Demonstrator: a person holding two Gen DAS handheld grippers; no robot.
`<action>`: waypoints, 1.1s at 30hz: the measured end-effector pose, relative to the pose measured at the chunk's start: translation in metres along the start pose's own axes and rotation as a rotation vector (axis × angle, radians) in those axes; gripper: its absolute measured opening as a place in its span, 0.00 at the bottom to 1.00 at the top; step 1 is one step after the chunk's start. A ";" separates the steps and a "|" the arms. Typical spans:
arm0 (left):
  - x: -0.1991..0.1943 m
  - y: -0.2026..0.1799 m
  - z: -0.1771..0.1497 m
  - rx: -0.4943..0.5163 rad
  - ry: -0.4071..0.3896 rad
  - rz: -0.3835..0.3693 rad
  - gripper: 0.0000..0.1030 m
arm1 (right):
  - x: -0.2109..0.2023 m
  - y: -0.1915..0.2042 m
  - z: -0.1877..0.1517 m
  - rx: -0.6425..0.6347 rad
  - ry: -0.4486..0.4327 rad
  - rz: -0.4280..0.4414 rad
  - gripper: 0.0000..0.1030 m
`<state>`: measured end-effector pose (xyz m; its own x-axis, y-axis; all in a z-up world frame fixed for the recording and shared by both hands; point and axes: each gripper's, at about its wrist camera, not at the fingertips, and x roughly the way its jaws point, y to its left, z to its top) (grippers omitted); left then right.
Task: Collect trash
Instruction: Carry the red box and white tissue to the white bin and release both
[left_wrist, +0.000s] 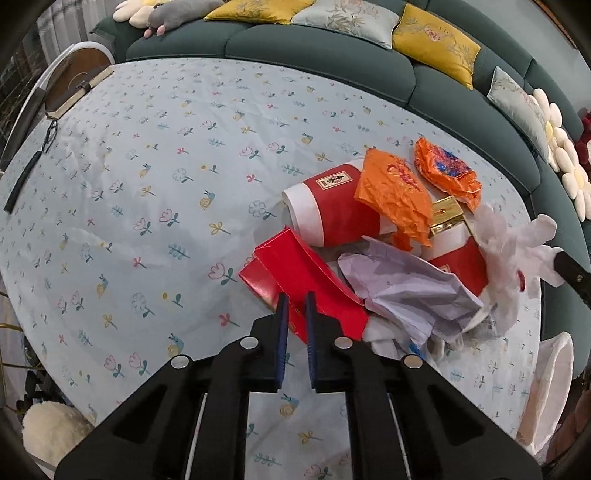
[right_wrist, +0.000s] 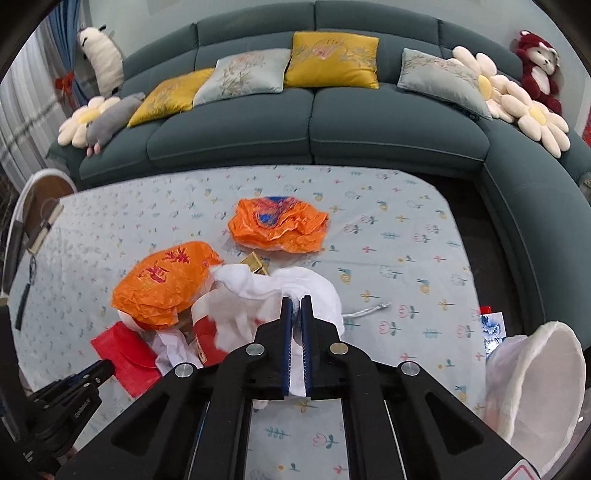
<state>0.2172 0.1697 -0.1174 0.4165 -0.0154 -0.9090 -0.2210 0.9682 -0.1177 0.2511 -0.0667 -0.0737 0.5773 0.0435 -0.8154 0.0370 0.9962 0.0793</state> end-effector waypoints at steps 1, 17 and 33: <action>-0.003 0.000 -0.001 -0.001 -0.002 -0.006 0.06 | -0.005 -0.002 -0.001 0.006 -0.008 0.001 0.05; -0.099 -0.040 -0.044 0.115 -0.095 -0.128 0.00 | -0.124 -0.049 -0.022 0.100 -0.165 0.001 0.05; -0.152 -0.138 -0.105 0.336 -0.112 -0.263 0.00 | -0.194 -0.131 -0.072 0.205 -0.240 -0.088 0.05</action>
<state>0.0915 0.0126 -0.0047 0.5178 -0.2629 -0.8141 0.1965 0.9627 -0.1860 0.0750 -0.2003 0.0328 0.7393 -0.0859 -0.6679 0.2449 0.9582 0.1478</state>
